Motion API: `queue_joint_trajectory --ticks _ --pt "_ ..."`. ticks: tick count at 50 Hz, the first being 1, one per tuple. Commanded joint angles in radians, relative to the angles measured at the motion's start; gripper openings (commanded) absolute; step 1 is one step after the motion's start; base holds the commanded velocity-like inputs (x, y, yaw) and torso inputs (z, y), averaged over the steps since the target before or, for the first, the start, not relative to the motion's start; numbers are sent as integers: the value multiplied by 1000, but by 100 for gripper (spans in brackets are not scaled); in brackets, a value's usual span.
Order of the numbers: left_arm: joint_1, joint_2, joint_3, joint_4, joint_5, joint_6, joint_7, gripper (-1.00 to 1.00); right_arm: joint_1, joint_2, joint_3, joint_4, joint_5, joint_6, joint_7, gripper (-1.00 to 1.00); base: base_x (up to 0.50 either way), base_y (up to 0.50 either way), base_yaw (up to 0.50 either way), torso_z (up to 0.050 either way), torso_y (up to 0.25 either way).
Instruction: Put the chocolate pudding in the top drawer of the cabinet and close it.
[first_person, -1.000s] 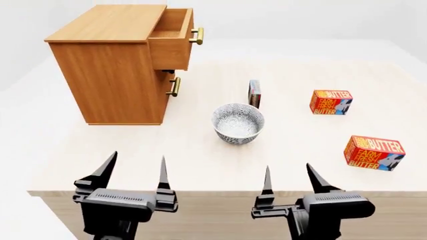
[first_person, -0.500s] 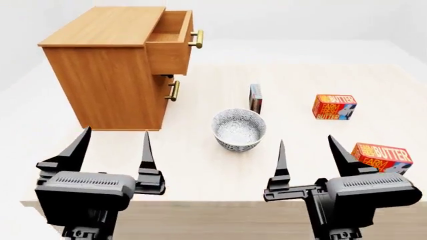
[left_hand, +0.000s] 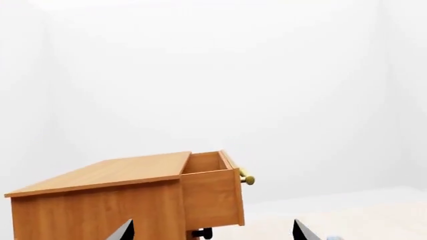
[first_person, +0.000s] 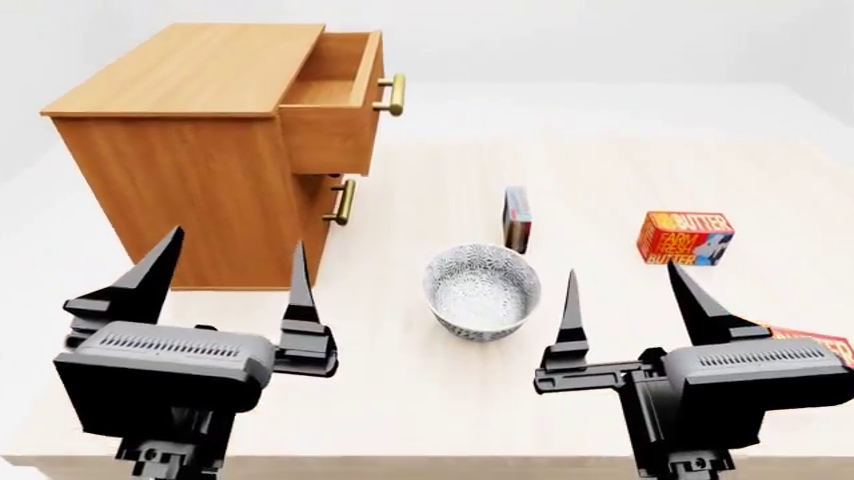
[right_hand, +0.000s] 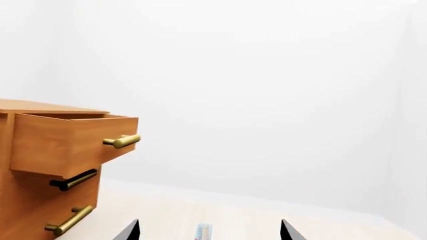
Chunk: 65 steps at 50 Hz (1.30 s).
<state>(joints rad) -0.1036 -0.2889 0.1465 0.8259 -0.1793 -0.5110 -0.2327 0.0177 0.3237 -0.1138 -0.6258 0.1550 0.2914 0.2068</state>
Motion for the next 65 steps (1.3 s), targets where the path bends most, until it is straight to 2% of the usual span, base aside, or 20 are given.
queue_joint_trajectory --ticks 1,65 --pt "-22 -6 22 6 -2 -21 -1 100 3 4 3 -1 5 2 6 100 199 0 0 0 0" --pt "1 -50 62 34 2 2 -22 100 1 19 -23 17 28 -27 11 100 126 0 0 0 0"
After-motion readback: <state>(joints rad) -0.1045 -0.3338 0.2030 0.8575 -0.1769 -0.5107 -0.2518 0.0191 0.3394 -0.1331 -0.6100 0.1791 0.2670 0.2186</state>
